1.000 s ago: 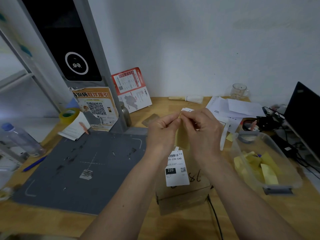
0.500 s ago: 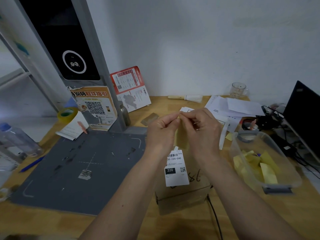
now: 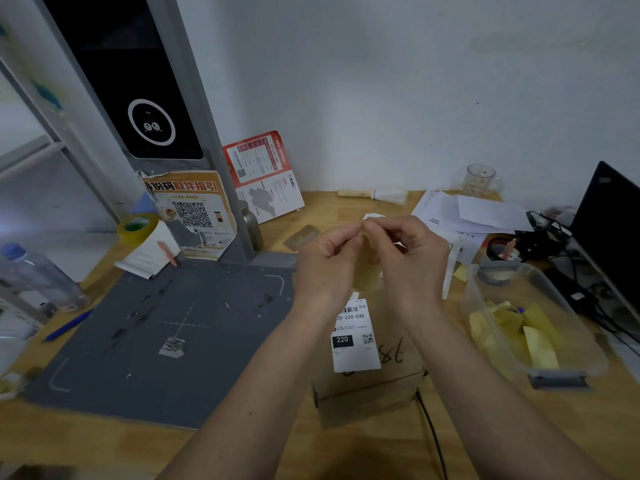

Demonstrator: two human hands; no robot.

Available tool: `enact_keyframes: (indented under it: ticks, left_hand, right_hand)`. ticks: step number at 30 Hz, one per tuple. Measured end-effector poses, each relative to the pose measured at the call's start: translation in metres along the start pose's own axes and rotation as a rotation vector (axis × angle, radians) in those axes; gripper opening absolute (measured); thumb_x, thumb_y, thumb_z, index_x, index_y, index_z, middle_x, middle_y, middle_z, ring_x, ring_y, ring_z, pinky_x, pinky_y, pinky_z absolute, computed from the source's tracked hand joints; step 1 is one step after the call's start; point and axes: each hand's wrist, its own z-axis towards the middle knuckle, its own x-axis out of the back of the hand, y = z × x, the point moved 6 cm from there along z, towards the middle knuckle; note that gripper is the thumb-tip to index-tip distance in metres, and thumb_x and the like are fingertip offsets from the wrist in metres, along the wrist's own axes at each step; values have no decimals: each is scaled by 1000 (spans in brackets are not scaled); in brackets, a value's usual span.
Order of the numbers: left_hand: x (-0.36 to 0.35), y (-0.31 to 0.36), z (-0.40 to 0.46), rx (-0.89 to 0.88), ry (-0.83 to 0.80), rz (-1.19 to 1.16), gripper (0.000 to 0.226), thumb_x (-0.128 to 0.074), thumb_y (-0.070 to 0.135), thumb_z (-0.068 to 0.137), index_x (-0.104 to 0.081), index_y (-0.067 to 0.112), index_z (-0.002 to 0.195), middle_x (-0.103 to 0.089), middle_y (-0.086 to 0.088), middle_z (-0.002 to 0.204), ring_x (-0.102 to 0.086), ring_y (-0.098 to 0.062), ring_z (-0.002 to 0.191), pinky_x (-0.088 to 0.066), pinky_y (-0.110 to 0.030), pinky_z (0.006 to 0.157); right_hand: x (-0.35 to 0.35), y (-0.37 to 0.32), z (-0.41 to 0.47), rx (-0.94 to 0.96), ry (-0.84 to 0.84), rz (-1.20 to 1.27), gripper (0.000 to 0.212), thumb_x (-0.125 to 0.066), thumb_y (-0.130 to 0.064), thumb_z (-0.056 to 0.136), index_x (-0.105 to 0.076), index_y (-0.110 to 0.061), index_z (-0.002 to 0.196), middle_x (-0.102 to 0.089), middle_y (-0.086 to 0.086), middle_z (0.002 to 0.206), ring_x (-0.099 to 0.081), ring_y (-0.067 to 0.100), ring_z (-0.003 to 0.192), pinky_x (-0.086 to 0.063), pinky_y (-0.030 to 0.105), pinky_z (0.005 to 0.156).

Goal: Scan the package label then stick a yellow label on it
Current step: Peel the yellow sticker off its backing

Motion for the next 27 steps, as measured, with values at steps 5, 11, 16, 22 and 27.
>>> enact_keyframes:
  ticks: [5,11,16,22,27]
  left_hand:
    - [-1,1,2,-26,-18,16,26,-56,6,93,-72,22,106,-72,12,101,-64,0,102,-48,-12,89]
    - [-2,3,2,-40,-20,50,29,-57,9,93,-72,34,97,-70,20,96,-63,3,101,-46,-12,86]
    - [-1,3,2,-40,-14,66,25,-57,10,93,-71,29,104,-70,15,101,-62,2,104,-45,-13,87]
    - [1,8,5,-65,-25,90,24,-57,9,93,-71,22,109,-66,24,88,-59,21,81,-42,3,72]
    - [6,9,7,-76,-14,73,26,-55,7,94,-69,17,113,-64,22,88,-55,28,74,-40,7,68]
  right_hand:
    - [-1,4,3,-123,-26,61,14,-67,-2,81,-71,-16,78,-68,5,72,-60,16,61,-52,26,61]
    - [-1,5,5,-231,-30,142,7,-68,-1,79,-72,-7,77,-67,5,65,-58,14,57,-53,26,59]
    - [-1,4,5,-263,-44,174,3,-73,-9,79,-72,-7,81,-67,5,66,-58,12,56,-54,25,59]
    - [-3,4,6,-271,-72,185,3,-72,-6,80,-73,-9,80,-66,3,63,-59,11,55,-53,24,59]
    - [-7,3,8,-252,-83,186,7,-67,-4,83,-72,-9,82,-64,5,62,-58,10,55,-53,22,58]
